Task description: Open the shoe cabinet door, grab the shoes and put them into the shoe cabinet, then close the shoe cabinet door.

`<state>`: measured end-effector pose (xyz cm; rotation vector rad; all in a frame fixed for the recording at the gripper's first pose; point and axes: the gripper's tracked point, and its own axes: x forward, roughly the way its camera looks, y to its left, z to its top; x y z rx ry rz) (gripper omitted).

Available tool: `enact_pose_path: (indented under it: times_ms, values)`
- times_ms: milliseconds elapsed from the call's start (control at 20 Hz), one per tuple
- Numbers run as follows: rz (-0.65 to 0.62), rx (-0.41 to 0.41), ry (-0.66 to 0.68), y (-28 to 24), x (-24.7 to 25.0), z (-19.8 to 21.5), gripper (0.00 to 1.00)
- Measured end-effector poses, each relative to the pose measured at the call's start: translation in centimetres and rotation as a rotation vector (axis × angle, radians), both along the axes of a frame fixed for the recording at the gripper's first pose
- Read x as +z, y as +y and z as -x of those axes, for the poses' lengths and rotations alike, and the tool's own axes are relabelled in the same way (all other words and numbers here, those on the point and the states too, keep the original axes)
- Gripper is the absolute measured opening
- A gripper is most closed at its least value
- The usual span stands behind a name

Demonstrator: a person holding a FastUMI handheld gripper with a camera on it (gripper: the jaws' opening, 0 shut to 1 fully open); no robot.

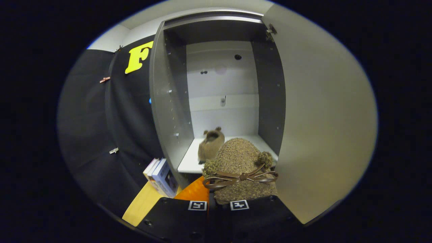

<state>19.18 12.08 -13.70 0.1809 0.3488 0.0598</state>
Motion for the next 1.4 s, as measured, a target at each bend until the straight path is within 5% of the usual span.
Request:
enact_pose_path:
  times_ms: [300, 700, 1050, 1200, 1400]
  values:
    - [0.018, -0.040, -0.011, -2.1, 0.0, -11.0, 0.10]
    - [0.073, -0.070, 0.100, -3.8, -9.0, -24.2, 0.10]
    - [0.137, -0.065, 0.236, -3.6, -15.4, -29.0, 0.11]
    - [0.125, -0.035, 0.331, -2.9, -17.6, -27.8, 0.21]
    - [0.134, -0.034, 0.344, -2.7, -16.6, -26.2, 0.61]
